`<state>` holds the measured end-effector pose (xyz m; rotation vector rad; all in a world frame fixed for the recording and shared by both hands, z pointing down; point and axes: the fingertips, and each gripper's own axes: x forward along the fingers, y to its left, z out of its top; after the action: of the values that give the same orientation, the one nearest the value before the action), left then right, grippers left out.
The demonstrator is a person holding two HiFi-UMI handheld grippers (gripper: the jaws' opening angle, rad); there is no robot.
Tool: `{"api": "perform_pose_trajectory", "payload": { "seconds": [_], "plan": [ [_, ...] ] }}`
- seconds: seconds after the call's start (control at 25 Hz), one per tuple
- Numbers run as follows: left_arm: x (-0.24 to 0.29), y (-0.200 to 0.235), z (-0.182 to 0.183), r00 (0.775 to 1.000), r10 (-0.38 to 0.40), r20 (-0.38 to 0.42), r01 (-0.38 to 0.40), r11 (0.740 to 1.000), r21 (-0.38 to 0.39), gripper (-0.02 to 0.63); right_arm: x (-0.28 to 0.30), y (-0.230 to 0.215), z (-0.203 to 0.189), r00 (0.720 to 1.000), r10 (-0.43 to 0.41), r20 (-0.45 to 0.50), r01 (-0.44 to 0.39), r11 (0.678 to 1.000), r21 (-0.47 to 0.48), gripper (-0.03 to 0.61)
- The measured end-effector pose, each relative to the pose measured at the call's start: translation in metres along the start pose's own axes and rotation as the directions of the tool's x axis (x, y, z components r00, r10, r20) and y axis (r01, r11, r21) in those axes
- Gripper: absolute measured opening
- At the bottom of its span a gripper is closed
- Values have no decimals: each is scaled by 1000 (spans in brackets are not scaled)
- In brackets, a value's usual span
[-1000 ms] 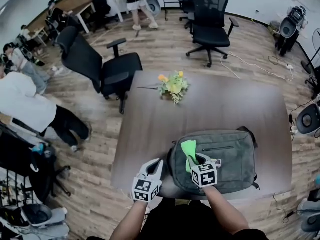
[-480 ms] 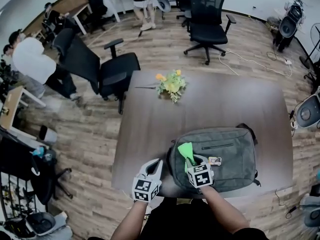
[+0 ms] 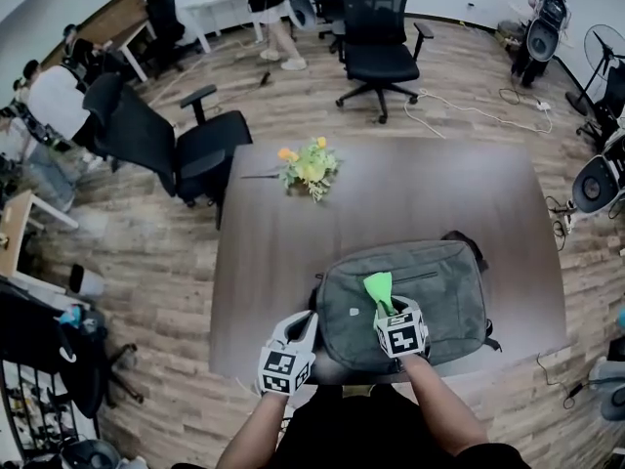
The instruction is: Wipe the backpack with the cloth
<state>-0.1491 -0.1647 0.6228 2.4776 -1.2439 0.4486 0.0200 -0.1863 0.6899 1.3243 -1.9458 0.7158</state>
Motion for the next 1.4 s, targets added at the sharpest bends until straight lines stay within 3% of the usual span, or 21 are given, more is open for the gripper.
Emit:
{"api": "perform_pose_trajectory", "payload": {
  "seconds": [0.16, 0.68, 1.4],
  "plan": [
    [2, -6, 0, 1000, -12, -4, 12, 1000, 7, 18, -9, -20, -4, 1000, -25, -6, 25, 1000, 6, 89],
    [13, -23, 7, 998, -60, 2, 59, 998, 30, 18, -49, -118, -2, 964, -264, -18, 262, 963, -58, 89],
    [23, -36, 14, 996, -87, 26, 86, 996, 38, 18, -92, -184, -5, 904, -425, -38, 417, 899, -137, 89]
  ]
}}
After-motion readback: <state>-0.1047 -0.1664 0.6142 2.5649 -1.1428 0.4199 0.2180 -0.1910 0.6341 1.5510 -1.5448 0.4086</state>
